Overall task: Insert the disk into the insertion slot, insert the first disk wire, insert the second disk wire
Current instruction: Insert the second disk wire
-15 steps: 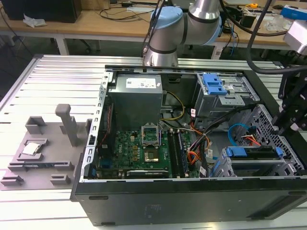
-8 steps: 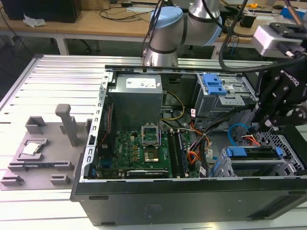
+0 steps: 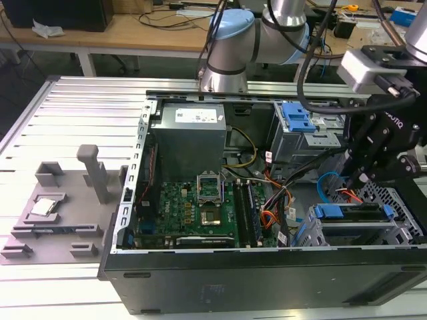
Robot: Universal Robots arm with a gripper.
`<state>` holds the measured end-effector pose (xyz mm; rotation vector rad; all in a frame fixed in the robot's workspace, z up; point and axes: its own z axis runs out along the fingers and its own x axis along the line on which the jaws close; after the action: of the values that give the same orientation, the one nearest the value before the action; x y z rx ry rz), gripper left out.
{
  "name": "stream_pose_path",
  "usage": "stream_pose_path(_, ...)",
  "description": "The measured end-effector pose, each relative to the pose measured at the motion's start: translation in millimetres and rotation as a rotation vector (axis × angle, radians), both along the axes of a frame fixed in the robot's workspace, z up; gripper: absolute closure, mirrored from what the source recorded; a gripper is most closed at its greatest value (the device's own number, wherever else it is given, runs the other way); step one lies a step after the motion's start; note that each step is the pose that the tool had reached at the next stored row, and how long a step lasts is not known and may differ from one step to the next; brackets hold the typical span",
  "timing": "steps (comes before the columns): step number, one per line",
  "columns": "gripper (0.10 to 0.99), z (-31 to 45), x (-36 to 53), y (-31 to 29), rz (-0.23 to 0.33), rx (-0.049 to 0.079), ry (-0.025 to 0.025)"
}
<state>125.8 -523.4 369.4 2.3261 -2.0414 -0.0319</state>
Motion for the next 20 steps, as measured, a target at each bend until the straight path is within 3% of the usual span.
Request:
stream_pose_path(1,0.784,-0.8,0.0,0.0,0.026,-0.002,0.0000)
stream_pose_path(6,0.800,-0.9,0.0,0.0,0.027,-0.003,0.0000)
stream_pose_path(8,0.922,-0.9,0.0,0.0,0.027,-0.003,0.0000)
stream_pose_path(14,0.925,-1.0,0.0,-0.9,0.027,-0.003,0.0000)
stream_pose_path(15,0.925,-1.0,0.0,-2.2,0.027,-0.003,0.0000)
stream_pose_path(18,0.925,-2.0,-0.1,-16.3,0.026,-0.003,0.0000)
stream_pose_path(20,0.925,-7.2,0.0,-18.4,-0.006,-0.003,0.0000)
